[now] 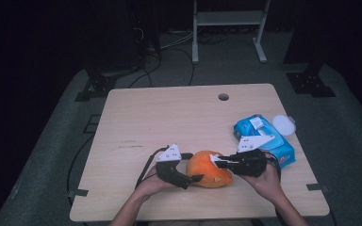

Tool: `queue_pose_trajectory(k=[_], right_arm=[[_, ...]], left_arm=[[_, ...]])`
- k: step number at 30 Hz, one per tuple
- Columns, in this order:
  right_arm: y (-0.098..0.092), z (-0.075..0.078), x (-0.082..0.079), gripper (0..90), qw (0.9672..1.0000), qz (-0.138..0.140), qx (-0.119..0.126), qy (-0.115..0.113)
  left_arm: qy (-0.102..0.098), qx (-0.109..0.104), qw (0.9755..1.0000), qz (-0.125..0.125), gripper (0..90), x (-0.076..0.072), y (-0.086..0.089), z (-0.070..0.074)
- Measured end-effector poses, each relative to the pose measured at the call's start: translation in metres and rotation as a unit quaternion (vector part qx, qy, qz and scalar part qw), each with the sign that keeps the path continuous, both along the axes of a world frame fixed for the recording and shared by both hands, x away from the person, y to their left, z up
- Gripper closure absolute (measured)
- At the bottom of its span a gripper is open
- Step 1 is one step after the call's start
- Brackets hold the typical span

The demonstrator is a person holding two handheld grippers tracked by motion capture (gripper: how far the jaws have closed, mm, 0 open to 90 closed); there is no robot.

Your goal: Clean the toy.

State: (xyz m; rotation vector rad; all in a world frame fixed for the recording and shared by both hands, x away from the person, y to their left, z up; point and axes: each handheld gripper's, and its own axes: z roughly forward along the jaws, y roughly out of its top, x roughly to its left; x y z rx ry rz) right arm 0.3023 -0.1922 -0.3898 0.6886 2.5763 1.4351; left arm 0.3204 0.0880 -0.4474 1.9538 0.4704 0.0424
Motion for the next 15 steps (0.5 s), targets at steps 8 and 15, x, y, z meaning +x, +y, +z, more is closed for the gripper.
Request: queue_pose_trajectory(k=[8, 15], right_arm=[[0.017, 0.008, -0.012, 80.0, 0.9996, 0.014, 0.005, -0.026], [0.014, 0.007, -0.008, 80.0, 0.9986, -0.006, -0.031, -0.041]], left_arm=[[-0.045, 0.018, 0.9988, -0.007, 22.8, -0.011, -0.009, 0.013], [-0.012, 0.032, 0.9994, 0.011, 7.4, -0.004, -0.007, 0.003]])
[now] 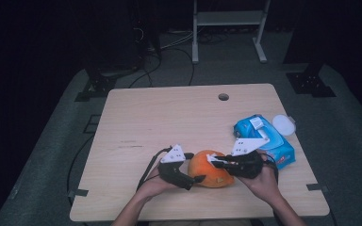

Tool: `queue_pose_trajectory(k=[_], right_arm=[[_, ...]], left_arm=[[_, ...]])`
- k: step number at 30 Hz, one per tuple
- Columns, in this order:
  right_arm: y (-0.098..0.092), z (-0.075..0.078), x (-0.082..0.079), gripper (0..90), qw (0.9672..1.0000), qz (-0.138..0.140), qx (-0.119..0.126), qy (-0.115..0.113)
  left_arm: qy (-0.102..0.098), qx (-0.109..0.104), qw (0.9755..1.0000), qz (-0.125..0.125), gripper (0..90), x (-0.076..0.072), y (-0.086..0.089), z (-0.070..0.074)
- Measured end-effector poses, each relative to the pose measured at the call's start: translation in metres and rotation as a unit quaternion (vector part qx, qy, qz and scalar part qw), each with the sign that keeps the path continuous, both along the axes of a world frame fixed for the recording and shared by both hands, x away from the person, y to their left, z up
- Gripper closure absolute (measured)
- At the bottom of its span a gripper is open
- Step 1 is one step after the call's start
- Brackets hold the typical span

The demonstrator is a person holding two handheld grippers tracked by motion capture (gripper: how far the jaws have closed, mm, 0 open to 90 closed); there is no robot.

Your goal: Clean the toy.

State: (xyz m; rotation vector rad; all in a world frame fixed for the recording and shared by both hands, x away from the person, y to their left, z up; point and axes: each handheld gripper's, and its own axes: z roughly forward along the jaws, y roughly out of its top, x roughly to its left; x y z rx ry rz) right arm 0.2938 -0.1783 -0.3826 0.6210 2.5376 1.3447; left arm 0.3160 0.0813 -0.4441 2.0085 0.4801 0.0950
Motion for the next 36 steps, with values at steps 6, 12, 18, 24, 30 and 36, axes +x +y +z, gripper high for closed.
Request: queue_pose_trajectory(k=[6, 12, 18, 24, 30, 36], right_arm=[[-0.004, 0.0, 0.0, 80.0, 0.9999, -0.009, 0.004, 0.004], [0.011, 0.011, -0.011, 79.9, 0.9994, 0.026, 0.016, -0.018], [0.001, 0.008, -0.004, 80.0, 0.9999, 0.006, 0.003, -0.013], [0.007, 0.008, -0.006, 80.0, 0.9998, 0.011, 0.006, -0.012], [0.034, 0.007, -0.016, 79.9, 0.9986, 0.044, -0.016, -0.025], [0.002, 0.009, -0.001, 79.8, 0.9998, -0.004, -0.013, -0.016]], left_arm=[[0.023, -0.019, 0.9996, -0.001, 21.7, 0.001, 0.001, -0.003], [-0.04, 0.004, 0.9991, -0.015, 26.4, -0.009, -0.006, 0.012], [-0.018, -0.011, 0.9997, -0.009, 18.1, -0.005, -0.005, 0.006], [-0.04, -0.011, 0.9991, -0.009, 27.8, -0.01, -0.007, 0.011], [-0.069, 0.023, 0.9971, -0.021, 26.9, -0.015, -0.013, 0.009], [-0.041, 0.022, 0.9989, -0.002, 20.1, -0.008, -0.006, 0.002]])
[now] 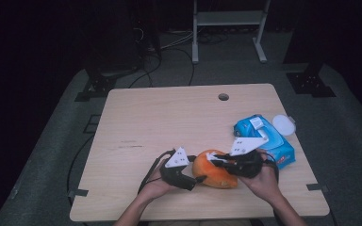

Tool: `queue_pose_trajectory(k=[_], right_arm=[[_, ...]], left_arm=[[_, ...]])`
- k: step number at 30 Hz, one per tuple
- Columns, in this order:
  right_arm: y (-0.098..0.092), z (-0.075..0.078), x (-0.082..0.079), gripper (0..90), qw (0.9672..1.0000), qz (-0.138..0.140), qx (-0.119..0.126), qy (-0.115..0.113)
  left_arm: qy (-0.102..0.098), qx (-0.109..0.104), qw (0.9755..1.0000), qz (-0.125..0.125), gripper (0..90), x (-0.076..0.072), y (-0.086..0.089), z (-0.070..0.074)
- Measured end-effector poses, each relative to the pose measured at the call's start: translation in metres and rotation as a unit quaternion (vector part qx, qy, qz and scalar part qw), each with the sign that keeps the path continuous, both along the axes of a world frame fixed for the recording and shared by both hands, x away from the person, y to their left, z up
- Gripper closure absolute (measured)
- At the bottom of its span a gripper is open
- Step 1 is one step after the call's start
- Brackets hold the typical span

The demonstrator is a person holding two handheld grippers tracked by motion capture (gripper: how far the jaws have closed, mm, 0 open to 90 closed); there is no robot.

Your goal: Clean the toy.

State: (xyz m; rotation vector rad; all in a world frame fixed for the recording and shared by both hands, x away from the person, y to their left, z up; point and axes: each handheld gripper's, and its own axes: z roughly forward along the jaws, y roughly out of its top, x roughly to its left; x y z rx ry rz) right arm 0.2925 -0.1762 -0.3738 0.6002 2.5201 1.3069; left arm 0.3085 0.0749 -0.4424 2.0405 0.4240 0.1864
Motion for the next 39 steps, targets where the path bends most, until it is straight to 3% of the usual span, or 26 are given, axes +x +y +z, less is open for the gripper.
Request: queue_pose_trajectory(k=[4, 7, 10, 14, 17, 20, 24, 26, 29, 33, 36, 39], right_arm=[[-0.014, -0.007, 0.007, 79.8, 0.9993, -0.01, 0.024, 0.026], [-0.008, -0.006, 0.005, 79.8, 0.9997, -0.005, 0.014, 0.018], [0.001, -0.002, -0.001, 79.9, 0.9998, 0.006, 0.015, 0.009], [0.025, -0.002, -0.012, 79.9, 0.9992, 0.04, 0.004, 0.002], [0.042, -0.007, -0.018, 79.9, 0.998, 0.056, -0.029, -0.008], [0.038, -0.005, -0.015, 79.9, 0.9985, 0.045, -0.029, -0.007], [0.011, 0.004, -0.008, 79.9, 0.9996, 0.004, -0.026, -0.013], [-0.004, 0.003, -0.003, 79.9, 0.9997, -0.013, -0.02, -0.001], [-0.015, -0.004, 0.001, 79.8, 0.9997, -0.015, -0.005, 0.017], [-0.002, -0.005, -0.003, 79.8, 0.9998, -0.004, -0.018, 0.004], [0.015, -0.006, -0.009, 79.6, 0.9997, 0.022, -0.009, 0.007], [0.031, -0.007, -0.016, 79.7, 0.9982, 0.043, -0.041, -0.012]], left_arm=[[0.046, -0.046, 0.9979, -0.003, 11.8, 0.003, -0.002, -0.004], [0.046, -0.056, 0.9974, 0.0, 22.2, 0.003, -0.001, -0.002], [0.034, -0.052, 0.9981, -0.008, 26.6, 0.0, -0.004, 0.004], [0.006, -0.026, 0.9993, -0.025, 26.8, -0.01, -0.016, 0.007], [-0.015, 0.002, 0.9995, -0.029, 26.3, -0.015, -0.022, 0.005], [-0.012, 0.005, 0.9996, -0.025, 26.0, -0.015, -0.02, 0.004], [0.0, 0.005, 0.9998, -0.02, 25.0, -0.011, -0.015, -0.001], [0.009, -0.003, 0.9997, -0.02, 23.3, -0.009, -0.014, -0.002], [0.031, -0.021, 0.999, -0.023, 16.6, -0.005, -0.014, -0.005], [0.022, -0.015, 0.9994, -0.02, 23.7, -0.007, -0.016, -0.005], [-0.002, -0.004, 0.9997, -0.024, 25.1, -0.013, -0.021, 0.0], [-0.006, 0.008, 0.9997, -0.024, 25.8, -0.014, -0.021, 0.0]])
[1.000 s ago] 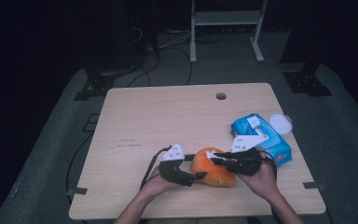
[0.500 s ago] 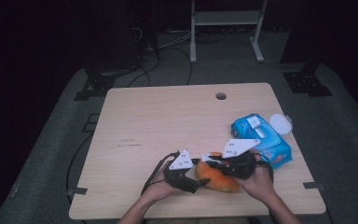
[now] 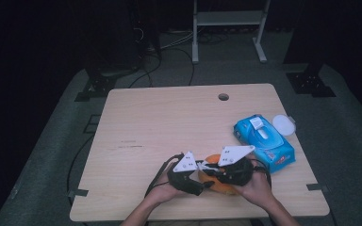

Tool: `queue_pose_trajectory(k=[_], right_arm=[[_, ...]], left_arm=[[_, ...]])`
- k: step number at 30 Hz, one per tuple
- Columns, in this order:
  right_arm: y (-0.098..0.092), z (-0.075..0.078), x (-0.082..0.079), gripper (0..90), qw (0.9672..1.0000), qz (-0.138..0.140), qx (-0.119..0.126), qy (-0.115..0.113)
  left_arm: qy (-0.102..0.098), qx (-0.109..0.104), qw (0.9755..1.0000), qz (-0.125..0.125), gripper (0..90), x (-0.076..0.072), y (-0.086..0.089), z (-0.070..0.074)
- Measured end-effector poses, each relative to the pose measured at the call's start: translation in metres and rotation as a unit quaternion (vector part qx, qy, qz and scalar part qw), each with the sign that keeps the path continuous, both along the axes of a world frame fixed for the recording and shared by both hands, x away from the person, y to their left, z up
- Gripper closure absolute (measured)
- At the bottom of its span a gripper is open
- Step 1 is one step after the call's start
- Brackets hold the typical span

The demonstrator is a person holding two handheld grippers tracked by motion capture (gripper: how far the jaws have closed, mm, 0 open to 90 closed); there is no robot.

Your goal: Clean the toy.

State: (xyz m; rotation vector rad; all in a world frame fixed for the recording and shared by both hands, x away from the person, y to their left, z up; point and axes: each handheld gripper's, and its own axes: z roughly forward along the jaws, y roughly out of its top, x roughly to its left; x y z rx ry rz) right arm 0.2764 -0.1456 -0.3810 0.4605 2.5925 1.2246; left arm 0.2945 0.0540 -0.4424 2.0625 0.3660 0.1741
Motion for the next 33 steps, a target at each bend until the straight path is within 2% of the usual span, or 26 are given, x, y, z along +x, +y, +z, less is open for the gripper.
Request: queue_pose_trajectory(k=[1, 3, 7, 9, 10, 12, 14, 15, 17, 19, 20, 22, 23, 26, 29, 31, 33], right_arm=[[0.0, 0.001, 0.0, 79.8, 1.0, 0.002, -0.005, -0.003], [-0.006, 0.003, 0.003, 79.9, 1.0, -0.005, 0.0, 0.005], [-0.032, 0.004, 0.011, 79.9, 0.9992, -0.04, 0.0, 0.002], [-0.043, 0.002, 0.014, 79.9, 0.9987, -0.046, 0.015, 0.018], [-0.046, 0.001, 0.015, 79.8, 0.9985, -0.046, 0.018, 0.024], [-0.046, 0.0, 0.016, 79.8, 0.9986, -0.038, 0.024, 0.029], [-0.04, -0.002, 0.014, 79.7, 0.9991, -0.021, 0.019, 0.031], [-0.035, -0.004, 0.014, 79.6, 0.9993, -0.015, 0.016, 0.031], [-0.024, -0.005, 0.011, 79.4, 0.9997, -0.007, 0.003, 0.022], [-0.016, -0.005, 0.01, 79.4, 0.9998, -0.01, -0.016, 0.001], [-0.016, -0.005, 0.01, 79.4, 0.9998, -0.012, -0.018, 0.0], [-0.02, -0.005, 0.013, 79.4, 0.9998, -0.017, -0.007, 0.006], [-0.022, -0.004, 0.013, 79.4, 0.9998, -0.02, -0.001, 0.009], [-0.035, -0.001, 0.016, 79.4, 0.9992, -0.034, 0.01, 0.016], [-0.049, -0.004, 0.018, 79.3, 0.9985, -0.046, 0.017, 0.023], [-0.054, -0.006, 0.019, 79.3, 0.9979, -0.051, 0.024, 0.031], [-0.055, -0.007, 0.02, 79.2, 0.9978, -0.047, 0.03, 0.037]], left_arm=[[0.004, -0.003, 1.0, 0.0, 26.1, 0.001, 0.001, -0.001], [0.008, 0.0, 1.0, 0.002, 26.5, 0.002, 0.003, -0.001], [0.02, 0.002, 0.9998, 0.002, 27.7, 0.005, 0.01, -0.004], [0.029, -0.001, 0.9996, -0.005, 26.4, 0.006, 0.011, -0.005], [0.038, -0.009, 0.9992, -0.013, 23.3, 0.008, 0.012, -0.005], [0.05, -0.039, 0.9978, -0.019, 17.5, 0.009, 0.013, -0.004], [0.047, -0.052, 0.9974, -0.018, 12.1, 0.01, 0.012, -0.002], [0.043, -0.055, 0.9974, -0.019, 10.4, 0.01, 0.01, -0.001], [0.028, -0.045, 0.9985, -0.012, 9.2, 0.009, 0.004, -0.002], [0.016, -0.039, 0.9991, -0.009, 12.3, 0.008, 0.002, -0.007], [0.012, -0.041, 0.9991, -0.006, 18.9, 0.009, 0.004, -0.009], [0.017, -0.046, 0.9988, -0.003, 30.4, 0.012, 0.009, -0.009], [0.018, -0.044, 0.9989, 0.002, 33.1, 0.013, 0.01, -0.008], [0.031, -0.042, 0.9985, 0.015, 34.7, 0.016, 0.016, -0.009], [0.046, -0.044, 0.9977, 0.024, 35.2, 0.018, 0.022, -0.009], [0.049, -0.04, 0.9978, 0.021, 34.9, 0.017, 0.023, -0.008], [0.044, -0.033, 0.9985, 0.005, 29.3, 0.016, 0.023, -0.005]])
